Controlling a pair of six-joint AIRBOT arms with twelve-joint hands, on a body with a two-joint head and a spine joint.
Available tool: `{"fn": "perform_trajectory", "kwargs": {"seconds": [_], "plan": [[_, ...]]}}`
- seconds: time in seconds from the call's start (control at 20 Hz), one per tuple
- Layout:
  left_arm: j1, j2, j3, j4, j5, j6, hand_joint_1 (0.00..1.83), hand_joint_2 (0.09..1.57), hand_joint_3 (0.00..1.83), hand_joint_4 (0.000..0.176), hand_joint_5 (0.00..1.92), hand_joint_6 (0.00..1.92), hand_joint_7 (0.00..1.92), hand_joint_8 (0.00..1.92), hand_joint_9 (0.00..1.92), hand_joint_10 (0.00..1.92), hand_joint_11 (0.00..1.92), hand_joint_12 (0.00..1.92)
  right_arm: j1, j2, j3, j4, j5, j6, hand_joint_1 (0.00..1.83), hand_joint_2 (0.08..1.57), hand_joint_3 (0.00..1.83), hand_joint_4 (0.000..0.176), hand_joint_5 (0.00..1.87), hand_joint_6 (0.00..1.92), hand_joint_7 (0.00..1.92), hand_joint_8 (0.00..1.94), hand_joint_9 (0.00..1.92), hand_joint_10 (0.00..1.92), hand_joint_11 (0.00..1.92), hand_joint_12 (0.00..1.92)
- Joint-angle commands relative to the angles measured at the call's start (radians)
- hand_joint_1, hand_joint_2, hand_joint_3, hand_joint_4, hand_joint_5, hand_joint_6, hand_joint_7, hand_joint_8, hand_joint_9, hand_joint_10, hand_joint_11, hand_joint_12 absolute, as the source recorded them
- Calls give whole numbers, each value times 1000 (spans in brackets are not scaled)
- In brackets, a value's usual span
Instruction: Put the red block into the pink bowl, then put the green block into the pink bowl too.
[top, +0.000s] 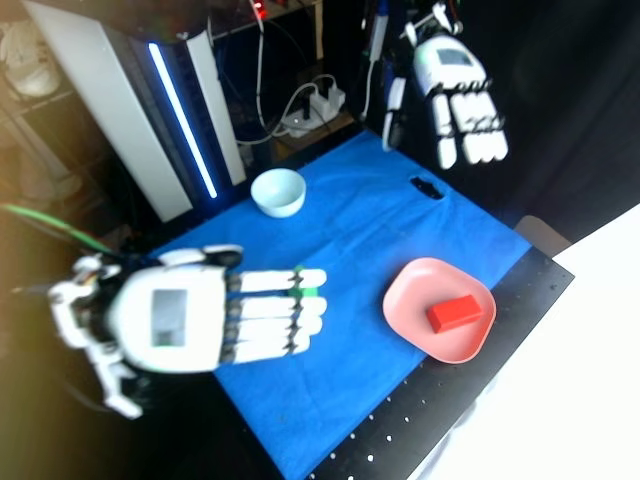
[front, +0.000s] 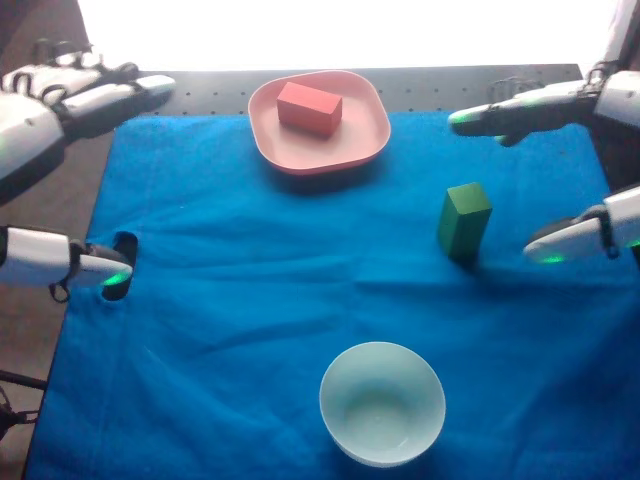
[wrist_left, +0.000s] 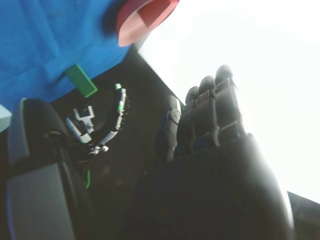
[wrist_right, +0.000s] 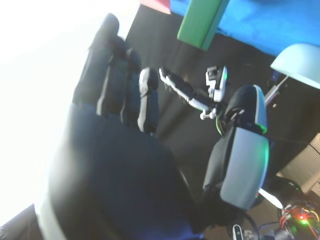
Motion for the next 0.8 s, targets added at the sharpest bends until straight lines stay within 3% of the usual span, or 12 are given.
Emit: {"fn": "perform_trajectory", "kwargs": {"seconds": [0.0,0.1,0.15,0.2,0.3,0.35,0.4,0.45,0.5,0.55,0.6,0.75], "plan": [[-10,-7,-1,7,-146,1,875,848,0,89,115,8,8,2,0,0,36,16,17,-4,7,49,94,9,843,848,0,57,398,7,417,1,426,0,295,655],[-10,-13,-1,7,-152,1,863,850,0,90,119,8,17,5,0,0,34,17,37,-20,13,25,67,10,867,839,0,48,413,10,413,2,422,4,308,662],[-10,-13,-1,6,-156,1,896,848,0,95,123,9,16,4,0,0,29,16,55,-26,14,2,49,10,896,840,0,19,431,1,419,0,424,1,293,693],[-9,-13,-2,4,-158,0,894,857,0,87,120,5,17,3,0,0,50,29,71,-37,19,-23,34,10,918,838,0,0,461,9,470,17,485,22,304,712],[-8,-14,-3,4,-155,0,894,858,0,87,123,5,22,5,0,0,58,35,82,-49,26,-42,26,10,916,834,0,0,466,2,487,4,505,10,297,737],[-8,-16,-4,4,-154,0,918,859,0,84,130,7,30,7,0,0,56,37,90,-54,28,-57,16,10,930,838,0,6,466,1,490,1,522,4,265,871],[-8,-17,-4,4,-153,0,929,857,0,85,134,6,37,6,0,0,56,45,98,-57,31,-68,3,10,934,860,1,34,479,0,507,1,535,5,214,1015],[-8,-17,-4,4,-152,0,937,861,0,77,134,5,31,3,0,0,41,42,107,-63,37,-76,-9,10,942,859,0,20,521,3,584,8,596,16,181,1096],[-8,-18,-4,4,-151,-1,946,858,0,82,134,4,28,1,0,0,32,41,113,-70,45,-79,-18,10,878,873,3,50,537,3,672,17,687,42,221,1196],[-8,-19,-4,4,-151,-2,948,857,0,84,135,4,26,0,0,0,30,42,119,-78,53,-81,-25,10,900,878,2,24,582,7,751,21,760,62,248,1269],[-8,-19,-4,5,-151,-3,951,862,0,74,130,1,19,0,0,0,23,42,125,-86,61,-84,-32,10,914,905,3,16,634,6,802,15,793,62,247,1274],[-8,-21,-5,6,-151,-4,940,866,2,56,127,0,24,2,0,0,25,58,141,-96,71,-110,-58,10,993,920,1,31,761,16,947,40,946,144,457,1379]]}}
